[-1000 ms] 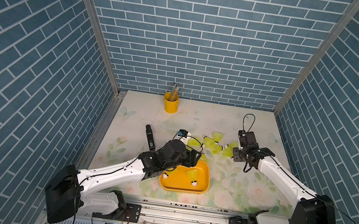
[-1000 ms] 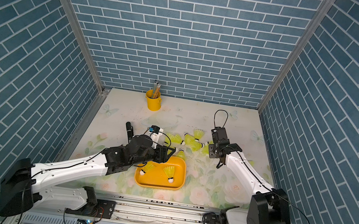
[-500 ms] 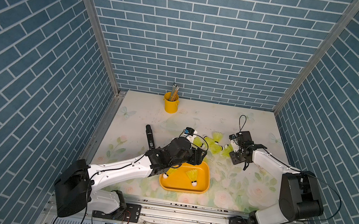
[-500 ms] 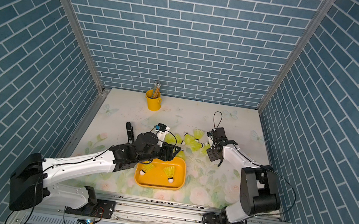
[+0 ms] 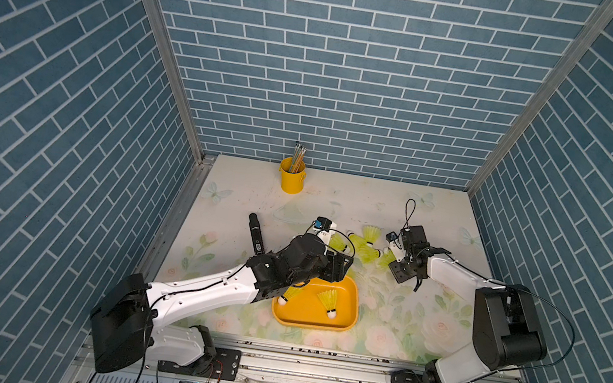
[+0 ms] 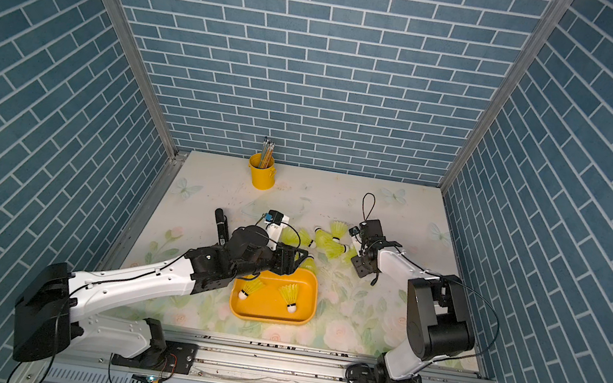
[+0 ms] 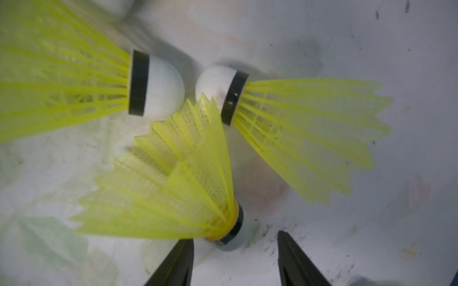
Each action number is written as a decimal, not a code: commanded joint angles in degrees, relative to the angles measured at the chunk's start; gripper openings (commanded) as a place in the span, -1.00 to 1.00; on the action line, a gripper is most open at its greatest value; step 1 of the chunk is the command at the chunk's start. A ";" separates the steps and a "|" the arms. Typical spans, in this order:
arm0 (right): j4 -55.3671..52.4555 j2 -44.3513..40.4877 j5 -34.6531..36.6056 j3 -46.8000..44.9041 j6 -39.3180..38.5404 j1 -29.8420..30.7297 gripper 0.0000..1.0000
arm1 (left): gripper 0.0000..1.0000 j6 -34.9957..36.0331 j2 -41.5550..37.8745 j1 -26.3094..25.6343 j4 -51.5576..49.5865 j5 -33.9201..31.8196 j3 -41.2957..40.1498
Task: Put the shuttlecocks into the storage box
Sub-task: Pick up the shuttlecock at the center of the board.
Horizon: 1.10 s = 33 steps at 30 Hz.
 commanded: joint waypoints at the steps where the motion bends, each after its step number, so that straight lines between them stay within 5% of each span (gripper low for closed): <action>1: 1.30 1.62 0.36 1.31 -2.60 0.57 0.14 | 0.42 0.73 -1.21 0.20 0.49 -0.55 -0.45; 23: 0.81 7.37 -6.39 6.56 0.60 1.05 -0.16 | 0.42 0.38 -2.36 0.20 -1.03 -1.44 -0.80; 33: 0.11 6.24 -7.60 5.37 3.50 2.68 -0.05 | 0.42 0.29 -2.52 0.22 -1.13 -1.48 -1.15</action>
